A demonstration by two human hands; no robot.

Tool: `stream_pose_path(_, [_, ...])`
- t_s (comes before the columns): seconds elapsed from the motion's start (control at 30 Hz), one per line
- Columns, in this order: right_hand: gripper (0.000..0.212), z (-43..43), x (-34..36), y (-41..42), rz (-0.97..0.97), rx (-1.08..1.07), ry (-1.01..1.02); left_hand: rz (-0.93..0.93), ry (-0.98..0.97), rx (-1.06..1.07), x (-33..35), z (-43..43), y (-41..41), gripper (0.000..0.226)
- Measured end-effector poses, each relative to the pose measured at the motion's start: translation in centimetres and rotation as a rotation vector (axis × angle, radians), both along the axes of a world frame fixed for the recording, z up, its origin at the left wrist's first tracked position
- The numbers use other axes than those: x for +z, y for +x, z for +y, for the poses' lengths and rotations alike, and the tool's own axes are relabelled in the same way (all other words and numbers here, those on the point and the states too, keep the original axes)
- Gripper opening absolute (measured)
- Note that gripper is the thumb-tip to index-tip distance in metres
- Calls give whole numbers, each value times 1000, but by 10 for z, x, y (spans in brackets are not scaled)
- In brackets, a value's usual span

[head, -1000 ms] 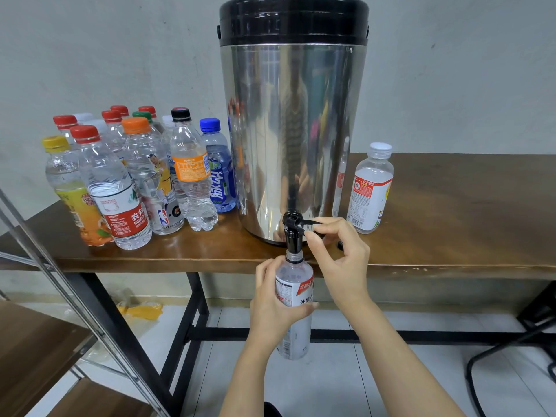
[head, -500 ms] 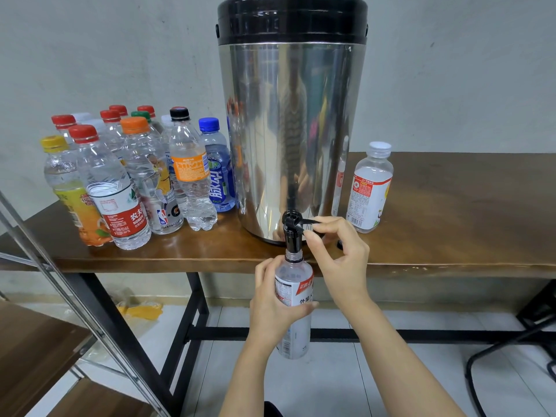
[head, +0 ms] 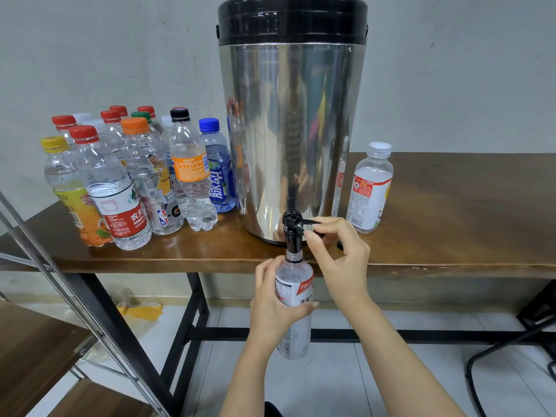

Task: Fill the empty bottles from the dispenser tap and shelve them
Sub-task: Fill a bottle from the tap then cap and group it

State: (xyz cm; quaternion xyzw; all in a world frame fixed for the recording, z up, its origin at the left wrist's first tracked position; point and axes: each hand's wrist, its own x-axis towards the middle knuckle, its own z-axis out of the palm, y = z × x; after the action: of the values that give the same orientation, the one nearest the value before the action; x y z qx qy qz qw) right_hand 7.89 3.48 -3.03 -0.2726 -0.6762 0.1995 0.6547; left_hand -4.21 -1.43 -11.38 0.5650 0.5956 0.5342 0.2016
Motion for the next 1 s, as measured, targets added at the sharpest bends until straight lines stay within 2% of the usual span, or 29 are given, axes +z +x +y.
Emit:
stream_pose_path(0.57, [9, -2, 2, 0, 3, 15, 10, 7, -11, 3, -3, 2, 0, 91])
stream_pose_path(1.0, [19, -1, 1, 0, 5, 5, 5, 1, 1, 7, -1, 1, -1, 89])
